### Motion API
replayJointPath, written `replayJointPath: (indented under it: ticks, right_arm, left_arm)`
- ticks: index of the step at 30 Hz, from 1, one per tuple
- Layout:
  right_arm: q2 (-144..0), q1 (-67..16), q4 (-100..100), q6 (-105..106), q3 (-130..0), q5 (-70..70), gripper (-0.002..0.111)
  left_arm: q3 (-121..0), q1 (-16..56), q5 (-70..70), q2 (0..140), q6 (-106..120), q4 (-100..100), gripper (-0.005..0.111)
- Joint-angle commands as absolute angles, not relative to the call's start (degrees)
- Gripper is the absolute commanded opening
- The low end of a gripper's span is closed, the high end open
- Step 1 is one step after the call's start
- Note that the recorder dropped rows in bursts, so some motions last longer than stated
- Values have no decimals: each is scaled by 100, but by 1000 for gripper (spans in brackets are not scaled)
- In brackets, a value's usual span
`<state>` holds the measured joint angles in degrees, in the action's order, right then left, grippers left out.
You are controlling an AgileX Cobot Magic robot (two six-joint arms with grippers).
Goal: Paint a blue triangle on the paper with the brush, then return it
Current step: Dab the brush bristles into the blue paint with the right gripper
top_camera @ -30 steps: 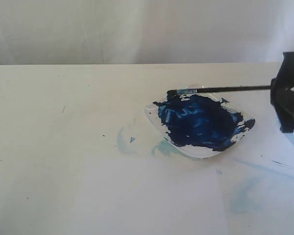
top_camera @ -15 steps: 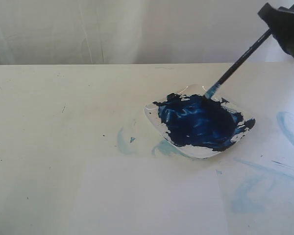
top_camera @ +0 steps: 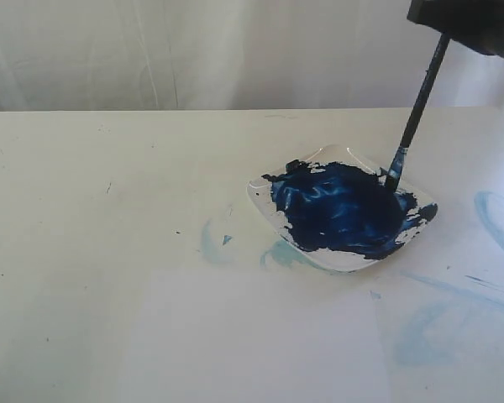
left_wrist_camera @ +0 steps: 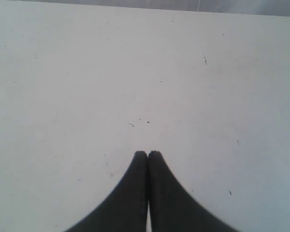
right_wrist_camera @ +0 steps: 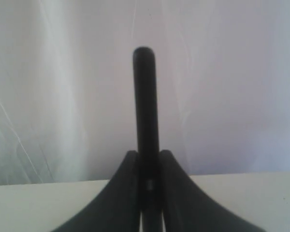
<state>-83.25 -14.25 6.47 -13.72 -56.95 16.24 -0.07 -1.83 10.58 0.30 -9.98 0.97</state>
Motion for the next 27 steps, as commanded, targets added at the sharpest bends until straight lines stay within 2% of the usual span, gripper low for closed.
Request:
replayJointPath:
  ticks: [1, 14, 27]
  right_arm:
    - [-8665, -1420, 790, -1379, -5726, 2221, 0]
    - [-9590, -1420, 790, -1589, -5726, 2640, 0]
    - [-9670, -1420, 790, -1676, -5726, 2864, 0]
  left_arm:
    - [0, -133, 1031, 0, -1037, 95, 0]
    - [0, -133, 1031, 0, -1037, 95, 0]
    - [0, -133, 1031, 0, -1037, 95, 0]
